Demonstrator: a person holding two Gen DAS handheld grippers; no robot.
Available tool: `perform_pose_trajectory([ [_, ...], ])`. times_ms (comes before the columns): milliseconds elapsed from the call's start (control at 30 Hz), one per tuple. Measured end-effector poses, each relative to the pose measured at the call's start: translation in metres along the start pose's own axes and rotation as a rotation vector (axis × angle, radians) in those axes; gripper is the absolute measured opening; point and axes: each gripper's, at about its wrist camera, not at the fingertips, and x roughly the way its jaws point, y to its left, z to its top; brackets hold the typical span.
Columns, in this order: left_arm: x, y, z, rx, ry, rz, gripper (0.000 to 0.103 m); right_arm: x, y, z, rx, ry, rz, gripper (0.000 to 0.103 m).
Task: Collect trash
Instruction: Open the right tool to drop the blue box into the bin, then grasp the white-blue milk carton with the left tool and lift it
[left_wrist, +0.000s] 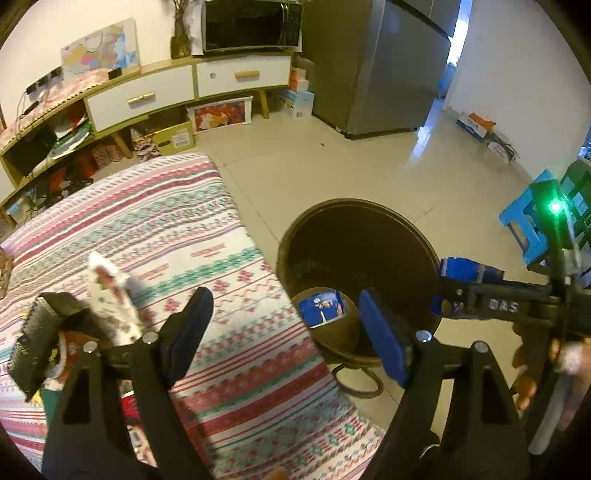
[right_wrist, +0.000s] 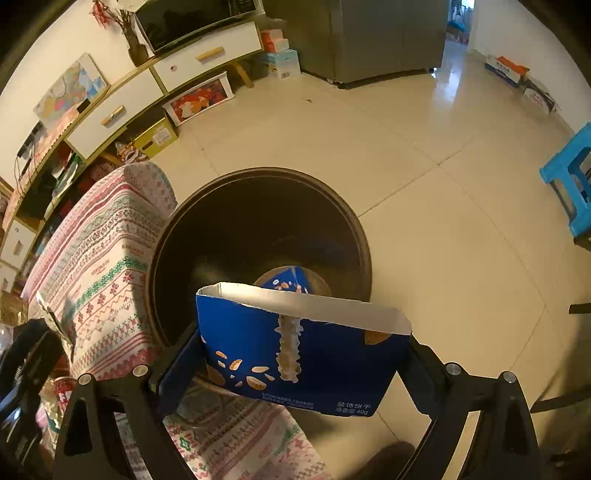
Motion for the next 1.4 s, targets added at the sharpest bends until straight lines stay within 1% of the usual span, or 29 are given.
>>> perform_pose_trajectory([
  [100, -0.014, 0.01, -0.001, -0.009, -0.014, 0.008, 0.083, -0.001, 0.006, 0.002, -0.008, -0.031, 0.015, 0.097],
  [167, -0.02, 0.015, -0.002, -0.009, -0.021, 0.017, 0.083, -0.004, 0.011, 0.004, -0.02, -0.081, 0.042, 0.098],
  [233, -0.026, 0.021, -0.003, -0.004, -0.027, 0.031, 0.084, -0.012, 0.015, 0.006, -0.024, -0.139, 0.04, 0.103],
  [267, -0.03, 0.023, -0.004, -0.002, -0.03, 0.037, 0.084, -0.016, 0.018, 0.006, -0.029, -0.158, 0.044, 0.103],
  [333, -0.036, 0.028, -0.006, 0.001, -0.036, 0.05, 0.084, -0.022, 0.023, 0.006, -0.046, -0.176, 0.044, 0.103],
  [433, -0.044, 0.036, -0.01, 0.001, -0.046, 0.064, 0.085, -0.029, 0.032, 0.005, -0.083, -0.198, 0.019, 0.103],
  [667, -0.063, 0.051, -0.021, 0.011, -0.075, 0.102, 0.086, -0.042, 0.047, -0.005, -0.135, -0.206, 0.007, 0.103],
  [967, -0.087, 0.078, -0.043, -0.013, -0.084, 0.121, 0.087, -0.064, 0.068, -0.024, -0.221, -0.221, -0.001, 0.103],
  [1100, -0.095, 0.095, -0.055, -0.033, -0.06, 0.131, 0.087, -0.072, 0.082, -0.038, -0.275, -0.202, 0.003, 0.103],
  [1200, -0.098, 0.116, -0.065, -0.074, -0.02, 0.122, 0.087, -0.077, 0.094, -0.05, -0.312, -0.186, 0.012, 0.103],
  [1400, -0.103, 0.161, -0.088, -0.181, 0.057, 0.096, 0.087, -0.081, 0.121, -0.074, -0.362, -0.143, 0.057, 0.103],
])
